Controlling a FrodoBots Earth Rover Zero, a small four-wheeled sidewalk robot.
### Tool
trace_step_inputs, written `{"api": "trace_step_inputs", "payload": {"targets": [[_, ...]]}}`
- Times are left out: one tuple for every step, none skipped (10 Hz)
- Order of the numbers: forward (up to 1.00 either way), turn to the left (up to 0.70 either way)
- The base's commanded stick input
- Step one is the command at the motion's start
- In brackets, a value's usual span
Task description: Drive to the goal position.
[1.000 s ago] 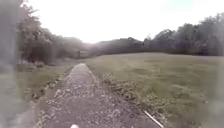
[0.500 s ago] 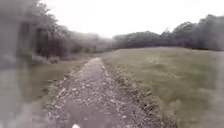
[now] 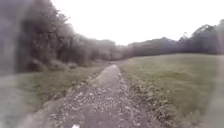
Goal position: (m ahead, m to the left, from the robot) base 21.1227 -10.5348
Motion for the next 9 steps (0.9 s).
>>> {"api": "trace_step_inputs", "payload": {"targets": [[0.0,0.29],[0.0,0.09],[0.0,0.0],[0.0,0.0],[0.0,0.0],[0.0,0.0],[0.0,0.0],[0.0,0.0],[0.0,0.0]]}}
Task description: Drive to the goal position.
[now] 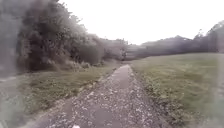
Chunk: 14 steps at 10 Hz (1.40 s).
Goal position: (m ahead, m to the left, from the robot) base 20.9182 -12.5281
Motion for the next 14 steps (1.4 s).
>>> {"api": "trace_step_inputs", "payload": {"targets": [[0.0,0.0],[0.0,0.0],[0.0,0.26],[0.0,0.82],[0.0,0.94],[0.0,0.84],[0.0,0.4],[0.0,0.16],[0.11,0.0],[0.78,0.0],[1.0,0.0],[1.0,0.0],[1.0,0.0],[1.0,0.0]]}}
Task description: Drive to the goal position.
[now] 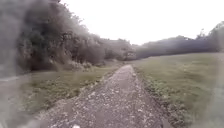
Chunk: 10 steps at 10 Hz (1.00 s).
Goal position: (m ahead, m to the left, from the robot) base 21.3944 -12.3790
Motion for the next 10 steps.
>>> {"api": "trace_step_inputs", "payload": {"targets": [[1.0,0.0],[1.0,0.0],[1.0,0.0],[1.0,0.0],[1.0,0.0],[1.0,0.0],[1.0,0.0],[1.0,0.0],[1.0,0.0],[1.0,0.0]]}}
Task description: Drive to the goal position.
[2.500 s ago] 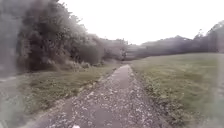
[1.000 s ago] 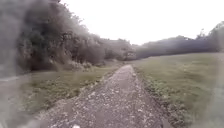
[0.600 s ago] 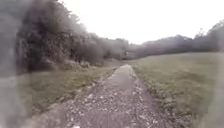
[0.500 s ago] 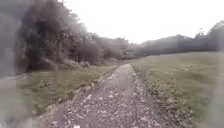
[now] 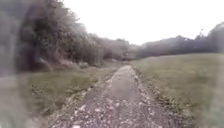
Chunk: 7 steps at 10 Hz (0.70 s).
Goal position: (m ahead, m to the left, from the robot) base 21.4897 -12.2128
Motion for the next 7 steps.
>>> {"api": "trace_step_inputs", "payload": {"targets": [[1.0,0.0],[1.0,0.0],[1.0,0.0],[1.0,0.0],[1.0,0.0],[1.0,-0.03],[0.78,-0.26]]}}
